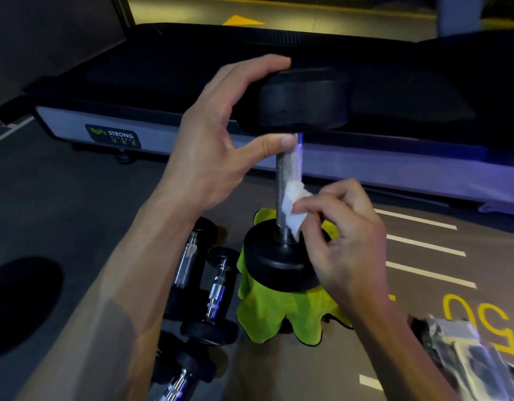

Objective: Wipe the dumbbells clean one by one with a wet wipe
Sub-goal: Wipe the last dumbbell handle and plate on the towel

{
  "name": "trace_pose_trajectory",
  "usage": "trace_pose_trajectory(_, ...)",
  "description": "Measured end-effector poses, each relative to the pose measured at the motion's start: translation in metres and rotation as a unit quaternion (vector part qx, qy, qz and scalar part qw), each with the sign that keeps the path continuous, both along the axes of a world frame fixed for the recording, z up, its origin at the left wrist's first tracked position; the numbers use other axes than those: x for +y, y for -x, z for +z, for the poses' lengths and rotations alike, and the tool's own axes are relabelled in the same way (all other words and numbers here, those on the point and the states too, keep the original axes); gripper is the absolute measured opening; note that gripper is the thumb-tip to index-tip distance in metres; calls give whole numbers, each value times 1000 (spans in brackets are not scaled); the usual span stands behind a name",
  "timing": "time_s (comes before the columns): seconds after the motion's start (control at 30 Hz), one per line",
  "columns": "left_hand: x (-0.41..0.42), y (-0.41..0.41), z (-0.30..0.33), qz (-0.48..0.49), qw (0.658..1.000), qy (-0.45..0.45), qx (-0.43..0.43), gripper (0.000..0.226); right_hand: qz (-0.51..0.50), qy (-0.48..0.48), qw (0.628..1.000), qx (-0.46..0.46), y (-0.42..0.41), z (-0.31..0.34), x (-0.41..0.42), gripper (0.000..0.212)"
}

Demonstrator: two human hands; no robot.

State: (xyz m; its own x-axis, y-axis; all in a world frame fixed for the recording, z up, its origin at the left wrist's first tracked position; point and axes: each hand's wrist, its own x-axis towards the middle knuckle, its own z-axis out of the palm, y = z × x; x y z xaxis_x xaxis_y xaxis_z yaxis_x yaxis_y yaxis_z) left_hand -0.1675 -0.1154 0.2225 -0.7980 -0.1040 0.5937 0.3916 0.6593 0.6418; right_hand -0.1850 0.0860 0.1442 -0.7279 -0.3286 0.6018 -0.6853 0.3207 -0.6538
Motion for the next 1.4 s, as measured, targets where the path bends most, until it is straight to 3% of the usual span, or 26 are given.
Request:
trace_pose_trajectory(0.27,-8,5,-2,-8,1000,-19,-17,66,42,-70,997,12,-7,0,4,22)
trace_pose_trajectory(0.4,-9,2,0,-18,1000,-9,-19,63,14,-33,997,73,18,27,-15,19)
trace_pose_trajectory(0.5,-8,0,0,-16,1000,-20,-8,43,-8,1,994,105,26,32,-19,20)
trace_pose_trajectory(0.7,-6,0,1,-7,999,-36,12,30,49,-120,989,73,-1,-2,5,26)
trace_pose_trajectory(0.83,1,-1,5,-15,1000,-18,18,29,-2,-74,991,115,18,27,-13,31)
trace_pose_trajectory(0.9,2,0,6,-19,999,-21,17,29,-42,-55,991,112,23,30,-20,43)
trace_pose_trajectory(0.97,2,1,6,-8,1000,-22,15,29,-22,-70,993,94,18,17,-16,53)
trace_pose_trajectory(1.1,1,3,5,-3,999,-31,17,29,18,-121,990,69,7,-1,-3,43)
trace_pose_trajectory(1.2,4,4,4,-10,999,-35,16,30,-13,-78,992,101,21,23,-11,38)
trace_pose_trajectory(1.3,5,5,3,-15,999,-39,14,31,-15,-9,997,71,24,30,-21,35)
trace_pose_trajectory(1.4,2,6,3,-7,999,-43,12,30,-4,-55,996,63,7,5,-10,43)
